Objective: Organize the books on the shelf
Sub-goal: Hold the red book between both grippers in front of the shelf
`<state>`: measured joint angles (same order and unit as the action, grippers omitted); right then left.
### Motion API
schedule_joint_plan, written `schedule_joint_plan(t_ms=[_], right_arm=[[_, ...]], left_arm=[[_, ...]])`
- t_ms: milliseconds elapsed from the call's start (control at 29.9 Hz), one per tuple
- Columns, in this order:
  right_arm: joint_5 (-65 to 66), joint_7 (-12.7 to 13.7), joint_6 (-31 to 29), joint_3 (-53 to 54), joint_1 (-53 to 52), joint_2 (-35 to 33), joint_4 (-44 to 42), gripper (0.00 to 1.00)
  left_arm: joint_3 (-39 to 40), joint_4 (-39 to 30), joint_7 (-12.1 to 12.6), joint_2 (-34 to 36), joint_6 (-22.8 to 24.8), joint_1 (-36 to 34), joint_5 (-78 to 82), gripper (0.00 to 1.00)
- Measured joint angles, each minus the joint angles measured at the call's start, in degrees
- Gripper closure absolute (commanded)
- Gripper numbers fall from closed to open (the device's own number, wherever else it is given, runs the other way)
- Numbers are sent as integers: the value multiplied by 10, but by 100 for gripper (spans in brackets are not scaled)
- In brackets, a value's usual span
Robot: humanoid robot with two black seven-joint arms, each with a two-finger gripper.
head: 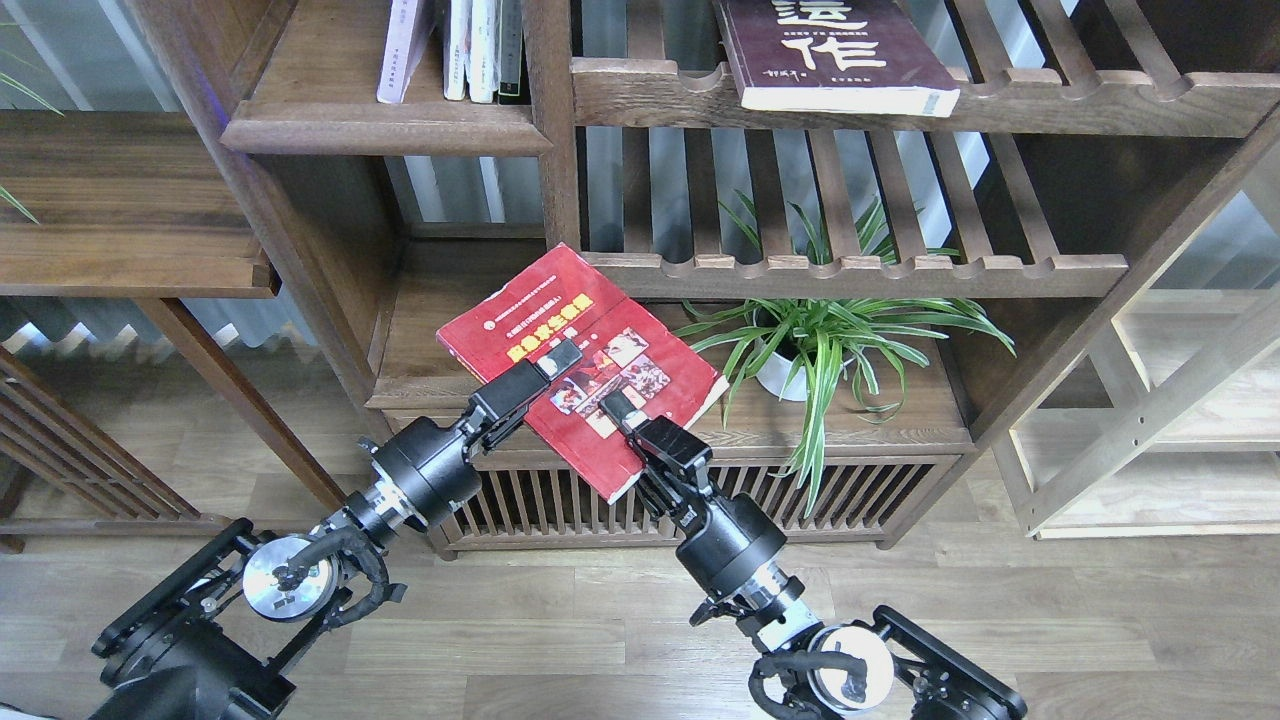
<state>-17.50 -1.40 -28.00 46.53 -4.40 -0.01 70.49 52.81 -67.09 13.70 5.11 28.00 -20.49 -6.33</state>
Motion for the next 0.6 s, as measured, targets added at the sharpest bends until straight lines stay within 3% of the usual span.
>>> schedule_joint_plan(t_ms=[134, 368, 602], right_arm=[[0, 0, 0, 0, 0, 0, 1, 97], [1, 0, 0, 0, 0, 0, 4, 97], [1, 1, 0, 0, 0, 0, 5, 97]], left_arm=[[-1, 0, 0, -1, 0, 0, 0, 72], [-1, 0, 1, -4, 0, 1, -6, 96], [1, -1, 3, -5, 0, 2, -13, 98]])
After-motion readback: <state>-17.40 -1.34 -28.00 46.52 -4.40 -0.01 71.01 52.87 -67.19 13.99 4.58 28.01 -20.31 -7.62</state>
